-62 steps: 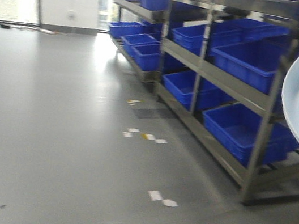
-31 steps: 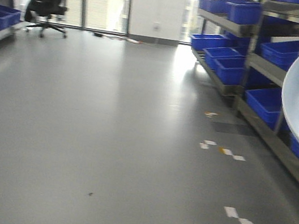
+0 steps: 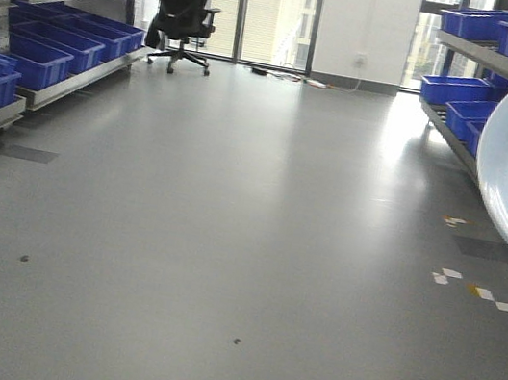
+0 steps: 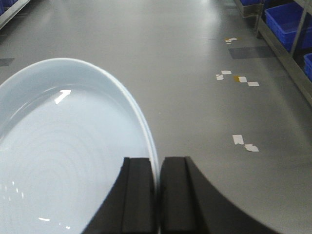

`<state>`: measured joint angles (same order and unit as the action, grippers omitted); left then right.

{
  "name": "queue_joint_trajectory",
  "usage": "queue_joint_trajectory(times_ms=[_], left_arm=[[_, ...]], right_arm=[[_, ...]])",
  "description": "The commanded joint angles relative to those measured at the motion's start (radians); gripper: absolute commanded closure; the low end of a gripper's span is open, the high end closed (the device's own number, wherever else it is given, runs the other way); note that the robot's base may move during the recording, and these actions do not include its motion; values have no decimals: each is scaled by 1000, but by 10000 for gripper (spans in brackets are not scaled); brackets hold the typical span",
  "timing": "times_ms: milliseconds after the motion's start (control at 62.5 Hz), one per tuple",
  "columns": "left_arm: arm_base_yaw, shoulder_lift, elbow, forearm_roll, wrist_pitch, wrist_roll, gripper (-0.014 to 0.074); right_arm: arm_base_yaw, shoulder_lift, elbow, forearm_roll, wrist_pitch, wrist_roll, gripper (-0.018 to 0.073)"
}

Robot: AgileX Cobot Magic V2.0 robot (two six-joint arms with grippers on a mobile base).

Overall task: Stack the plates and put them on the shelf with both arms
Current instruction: 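Drive the base to the blue-bin shelf carrying the plates in the right gripper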

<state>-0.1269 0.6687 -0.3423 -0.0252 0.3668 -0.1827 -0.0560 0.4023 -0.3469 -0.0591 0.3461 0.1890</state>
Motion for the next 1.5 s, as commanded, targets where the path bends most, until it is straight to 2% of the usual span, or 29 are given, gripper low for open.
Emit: queue_joint_trajectory(times_ms=[0,1488], left_arm=[[0,-4,-30,-6,-72,-4,500],[0,-4,-30,-6,-72,-4,500]], right_arm=[[-5,4,-31,-6,-110,-4,536],[-5,4,-31,-6,-110,-4,536]])
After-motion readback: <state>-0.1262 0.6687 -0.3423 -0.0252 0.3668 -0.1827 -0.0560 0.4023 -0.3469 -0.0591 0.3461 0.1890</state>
